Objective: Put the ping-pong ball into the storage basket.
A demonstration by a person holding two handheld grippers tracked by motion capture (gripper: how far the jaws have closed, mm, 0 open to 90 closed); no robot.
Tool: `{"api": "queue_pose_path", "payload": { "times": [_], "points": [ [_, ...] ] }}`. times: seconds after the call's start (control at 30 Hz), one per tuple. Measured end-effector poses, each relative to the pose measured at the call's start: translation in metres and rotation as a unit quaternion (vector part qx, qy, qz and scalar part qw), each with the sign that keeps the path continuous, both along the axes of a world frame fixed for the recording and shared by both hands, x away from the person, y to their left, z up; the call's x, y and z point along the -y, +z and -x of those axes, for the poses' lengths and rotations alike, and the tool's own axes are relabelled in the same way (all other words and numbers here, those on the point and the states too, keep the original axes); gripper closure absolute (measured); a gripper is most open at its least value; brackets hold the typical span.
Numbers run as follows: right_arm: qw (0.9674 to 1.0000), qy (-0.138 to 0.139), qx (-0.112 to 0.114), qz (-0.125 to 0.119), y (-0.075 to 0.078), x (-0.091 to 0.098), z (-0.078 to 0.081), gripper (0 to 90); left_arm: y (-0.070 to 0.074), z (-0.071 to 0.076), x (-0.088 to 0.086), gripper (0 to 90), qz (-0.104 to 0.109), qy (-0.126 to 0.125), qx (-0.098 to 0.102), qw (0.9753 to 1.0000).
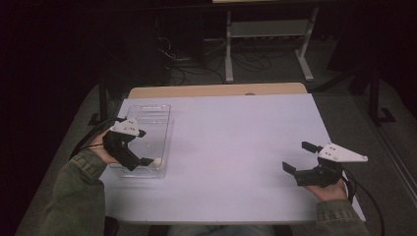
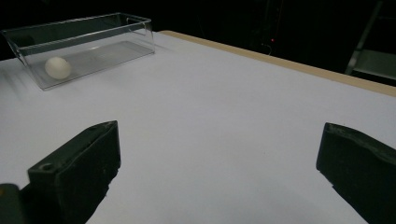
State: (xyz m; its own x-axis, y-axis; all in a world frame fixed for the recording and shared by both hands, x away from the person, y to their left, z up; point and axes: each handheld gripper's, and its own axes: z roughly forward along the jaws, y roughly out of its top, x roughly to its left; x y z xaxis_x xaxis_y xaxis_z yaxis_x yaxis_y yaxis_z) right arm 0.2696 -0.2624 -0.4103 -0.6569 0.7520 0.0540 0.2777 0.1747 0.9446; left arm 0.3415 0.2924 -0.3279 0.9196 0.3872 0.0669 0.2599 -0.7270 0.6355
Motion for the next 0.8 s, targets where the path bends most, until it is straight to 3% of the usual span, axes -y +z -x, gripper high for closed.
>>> {"api": "queue_pose_path", "payload": {
  "times": [0.37, 0.5, 0.8],
  "points": [
    [1.0000, 0.000, 0.000, -0.001, 0.000, 0.000, 0.000, 0.0, -0.007, 0.007, -0.016, 0.0, 0.044, 0.034, 0.017, 0.9983],
    [1.0000, 0.001, -0.001, -0.001, 0.000, 0.000, 0.000, 0.0, -0.012, 0.010, -0.024, 0.0, 0.070, 0.046, 0.023, 0.9962],
    [1.0000, -0.002, 0.002, 0.000, 0.000, 0.000, 0.001, 0.0, -0.021, 0.016, -0.036, 0.0, 0.102, 0.070, 0.043, 0.9915]
  ]
}}
